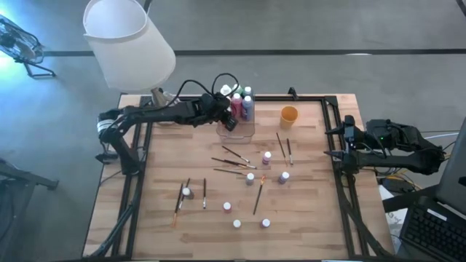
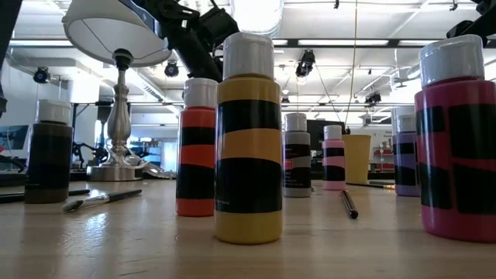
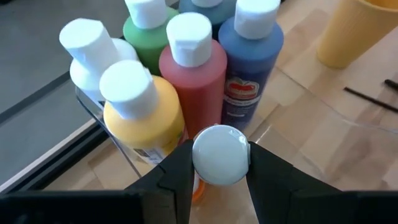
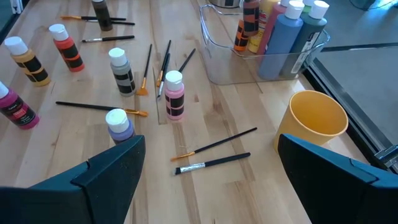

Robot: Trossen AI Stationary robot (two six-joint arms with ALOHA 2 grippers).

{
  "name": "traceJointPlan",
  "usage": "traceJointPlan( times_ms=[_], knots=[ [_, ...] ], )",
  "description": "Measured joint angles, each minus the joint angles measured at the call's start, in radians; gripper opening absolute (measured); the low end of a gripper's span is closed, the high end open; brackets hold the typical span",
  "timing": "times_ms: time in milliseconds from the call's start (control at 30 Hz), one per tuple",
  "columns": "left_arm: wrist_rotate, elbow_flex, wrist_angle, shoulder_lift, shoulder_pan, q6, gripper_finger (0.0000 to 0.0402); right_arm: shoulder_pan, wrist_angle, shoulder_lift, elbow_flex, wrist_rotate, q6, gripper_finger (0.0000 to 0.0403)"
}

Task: Pick & Place Paint Supplies
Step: Put the small brown paint bottle into the bin

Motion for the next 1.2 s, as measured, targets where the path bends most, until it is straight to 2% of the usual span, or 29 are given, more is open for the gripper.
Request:
traceJointPlan(
  times_ms=[400,733,1000,1200],
  knots=[
    [0.006,0.023,0.013,0.091,0.0,0.026,0.0126,0.0,0.0,0.0,0.0,0.0,0.0,0.0364],
    [0.017,0.041,0.001,0.109,0.001,0.011,0.0126,0.0,0.0,0.0,0.0,0.0,0.0,0.0364],
    [0.027,0.067,-0.004,0.185,0.001,0.018,0.0126,0.0,0.0,0.0,0.0,0.0,0.0,0.0364],
    [0.018,0.072,-0.015,0.182,0.002,0.017,0.0127,0.0,0.0,0.0,0.0,0.0,0.0,0.0364]
  ],
)
